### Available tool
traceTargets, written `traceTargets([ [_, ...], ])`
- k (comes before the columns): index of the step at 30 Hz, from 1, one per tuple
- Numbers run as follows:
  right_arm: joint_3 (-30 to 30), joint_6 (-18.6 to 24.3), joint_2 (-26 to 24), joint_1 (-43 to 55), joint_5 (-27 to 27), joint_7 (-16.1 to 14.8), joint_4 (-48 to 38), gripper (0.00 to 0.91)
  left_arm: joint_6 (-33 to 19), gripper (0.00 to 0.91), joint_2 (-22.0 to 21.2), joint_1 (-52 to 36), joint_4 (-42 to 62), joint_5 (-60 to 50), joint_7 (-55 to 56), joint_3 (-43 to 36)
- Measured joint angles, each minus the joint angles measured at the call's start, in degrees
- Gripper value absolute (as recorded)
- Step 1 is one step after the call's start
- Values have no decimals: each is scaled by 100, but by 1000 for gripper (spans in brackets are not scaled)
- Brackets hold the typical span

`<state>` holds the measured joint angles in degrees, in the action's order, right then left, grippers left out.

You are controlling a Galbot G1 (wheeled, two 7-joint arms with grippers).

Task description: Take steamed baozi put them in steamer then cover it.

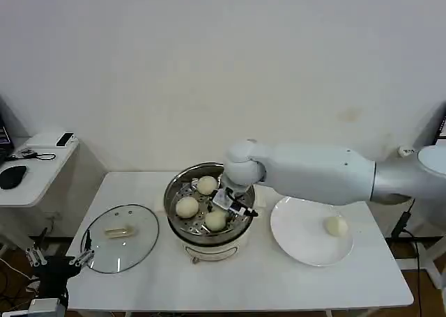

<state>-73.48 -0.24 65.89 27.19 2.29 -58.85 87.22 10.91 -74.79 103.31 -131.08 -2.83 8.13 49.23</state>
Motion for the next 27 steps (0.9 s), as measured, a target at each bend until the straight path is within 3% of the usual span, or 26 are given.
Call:
traceTargets([
  [16,113,34,-163,223,-82,82,-1,907,15,907,41,-61,11,-1,-5,-47],
  [27,416,-343,-544,485,-221,209,-83,907,24,907,172,-130,79,18,-15,-90],
])
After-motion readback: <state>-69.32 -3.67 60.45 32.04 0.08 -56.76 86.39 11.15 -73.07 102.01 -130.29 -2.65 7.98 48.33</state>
